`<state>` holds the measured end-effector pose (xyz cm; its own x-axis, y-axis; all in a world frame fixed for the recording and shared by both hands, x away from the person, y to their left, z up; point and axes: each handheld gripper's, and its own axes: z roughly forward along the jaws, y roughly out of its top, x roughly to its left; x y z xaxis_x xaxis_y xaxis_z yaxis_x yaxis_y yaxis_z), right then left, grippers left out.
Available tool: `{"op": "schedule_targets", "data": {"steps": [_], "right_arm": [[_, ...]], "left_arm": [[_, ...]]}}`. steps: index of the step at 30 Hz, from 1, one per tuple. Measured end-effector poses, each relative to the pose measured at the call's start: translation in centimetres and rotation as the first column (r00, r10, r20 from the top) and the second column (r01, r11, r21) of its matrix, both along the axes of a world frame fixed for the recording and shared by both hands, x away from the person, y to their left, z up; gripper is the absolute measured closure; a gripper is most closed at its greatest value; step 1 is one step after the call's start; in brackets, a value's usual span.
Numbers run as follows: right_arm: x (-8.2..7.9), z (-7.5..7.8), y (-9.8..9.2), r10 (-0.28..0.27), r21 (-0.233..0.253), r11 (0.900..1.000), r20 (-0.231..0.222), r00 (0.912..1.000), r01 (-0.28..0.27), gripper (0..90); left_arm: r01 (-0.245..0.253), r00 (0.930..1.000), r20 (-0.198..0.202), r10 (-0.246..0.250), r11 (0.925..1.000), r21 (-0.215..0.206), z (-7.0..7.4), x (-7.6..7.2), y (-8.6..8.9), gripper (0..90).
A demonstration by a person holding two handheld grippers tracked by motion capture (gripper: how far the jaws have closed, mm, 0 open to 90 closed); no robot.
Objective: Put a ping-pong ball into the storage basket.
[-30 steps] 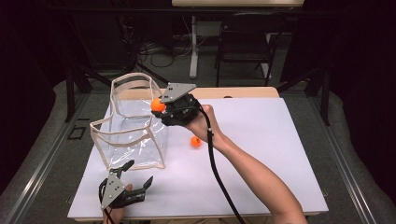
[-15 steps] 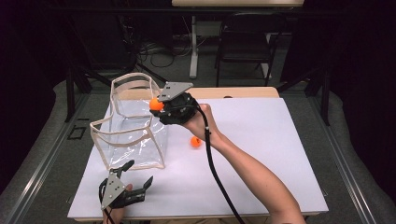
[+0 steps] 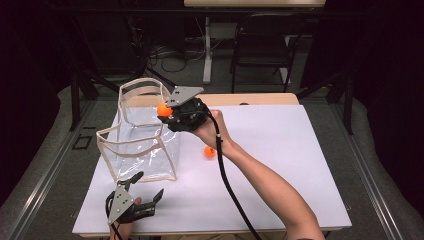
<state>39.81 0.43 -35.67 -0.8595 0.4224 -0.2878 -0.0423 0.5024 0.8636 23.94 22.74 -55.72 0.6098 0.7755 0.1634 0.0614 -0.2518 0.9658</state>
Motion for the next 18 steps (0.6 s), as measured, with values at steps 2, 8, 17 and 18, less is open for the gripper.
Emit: {"op": "schedule_targets", "data": {"steps": [2,8,17,18], "right_arm": [[0.0,0.0,0.1,0.001,0.000,1.000,-0.002,1.0000,-0.001,50.6],[0.2,-0.1,0.6,0.006,-0.001,1.000,-0.003,1.0000,-0.006,50.6],[0.3,-0.2,1.1,0.010,0.005,1.000,-0.009,0.9999,-0.010,50.6],[0.4,-0.2,1.2,0.012,0.005,1.000,-0.007,0.9999,-0.012,50.6]], "left_arm": [[-0.001,1.0000,0.001,0.001,1.0000,-0.001,0.0,0.0,0.0,15.5],[-0.001,1.0000,0.001,0.001,1.0000,0.000,0.0,0.0,0.0,15.5],[-0.001,1.0000,0.003,0.001,1.0000,0.000,0.0,0.0,0.0,15.5],[-0.001,1.0000,0.003,0.001,1.0000,0.000,0.0,0.0,0.0,15.5]]}}
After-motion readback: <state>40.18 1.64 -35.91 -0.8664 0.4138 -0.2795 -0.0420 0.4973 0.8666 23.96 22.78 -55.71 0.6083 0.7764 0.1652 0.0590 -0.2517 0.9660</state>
